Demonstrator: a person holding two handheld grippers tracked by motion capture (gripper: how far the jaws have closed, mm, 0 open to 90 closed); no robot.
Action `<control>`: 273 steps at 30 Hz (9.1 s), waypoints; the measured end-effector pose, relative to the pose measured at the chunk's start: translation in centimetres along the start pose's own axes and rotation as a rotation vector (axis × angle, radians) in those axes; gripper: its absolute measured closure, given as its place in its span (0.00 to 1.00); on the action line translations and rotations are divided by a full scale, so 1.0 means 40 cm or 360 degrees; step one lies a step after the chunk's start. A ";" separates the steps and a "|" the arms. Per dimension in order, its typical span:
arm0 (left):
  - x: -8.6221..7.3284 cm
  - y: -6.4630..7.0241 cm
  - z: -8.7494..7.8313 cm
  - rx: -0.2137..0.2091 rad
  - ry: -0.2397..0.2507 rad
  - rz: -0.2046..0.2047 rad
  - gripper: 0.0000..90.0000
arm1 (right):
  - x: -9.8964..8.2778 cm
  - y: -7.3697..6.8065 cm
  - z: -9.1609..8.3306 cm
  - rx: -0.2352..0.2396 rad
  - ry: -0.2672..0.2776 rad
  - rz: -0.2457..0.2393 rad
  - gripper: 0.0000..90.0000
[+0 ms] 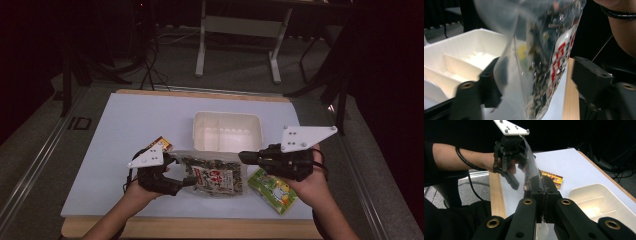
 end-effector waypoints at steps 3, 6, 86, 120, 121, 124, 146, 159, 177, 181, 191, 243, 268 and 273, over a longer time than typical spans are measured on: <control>0.010 -0.009 -0.002 -0.0018 0.0010 -0.0012 0.46 | 0.001 0.003 -0.003 -0.0009 0.0006 0.0000 1.00; 0.018 -0.013 -0.003 -0.0060 0.0013 -0.0036 0.48 | 0.002 0.004 -0.005 -0.0005 0.0012 0.0007 1.00; 0.109 -0.038 -0.091 -0.0080 0.0259 0.0031 0.16 | -0.104 0.039 0.018 0.0210 0.0055 0.0191 0.86; -0.038 -0.002 -0.104 0.0386 0.0140 -0.0045 0.00 | -0.168 0.338 0.047 -0.0728 0.0208 0.0600 0.86; -0.044 0.001 -0.102 0.0381 0.0141 -0.0052 0.00 | -0.171 0.342 0.054 -0.0720 0.0202 0.0606 0.86; -0.065 0.006 -0.097 0.0371 0.0136 -0.0071 0.00 | -0.178 0.348 0.077 -0.0716 0.0187 0.0613 0.86; -0.107 -0.010 -0.101 0.0393 0.0129 -0.0111 0.00 | -0.255 0.401 0.213 -0.0663 0.0132 0.0604 0.86; -0.118 -0.011 -0.102 0.0393 0.0124 -0.0122 0.00 | -0.293 0.406 0.212 -0.0635 0.0177 0.0670 0.86; -0.132 -0.008 -0.092 0.0359 0.0104 -0.0148 0.00 | -0.348 0.423 0.184 -0.0608 0.0186 0.0795 0.85; -0.135 -0.007 -0.091 0.0371 0.0103 -0.0131 0.00 | -0.340 0.418 0.185 -0.0645 0.0145 0.0776 0.81; -0.142 -0.003 -0.095 0.0377 0.0136 -0.0124 0.00 | -0.305 0.398 0.148 -0.0714 0.0089 0.0727 0.59; -0.158 0.004 -0.069 0.0352 0.0041 -0.0108 0.00 | -0.466 0.259 -0.158 -0.0846 -0.0102 0.0646 0.46; -0.167 0.002 -0.058 0.0328 0.0016 -0.0123 0.00 | -0.725 0.354 -0.208 -0.0964 -0.0413 0.1017 0.41; -0.168 0.001 -0.056 0.0326 0.0012 -0.0124 0.00 | -0.750 0.361 -0.201 -0.0952 -0.0437 0.1061 0.39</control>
Point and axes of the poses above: each handheld gripper's, and its own axes: z roughly forward along the jaws, x roughly out of its top, y roughly to its right, the point moved 5 cm from there along z, roughly forward along the jaws, and after that the axes turned 6 degrees about -x, right-handed, at the moved point
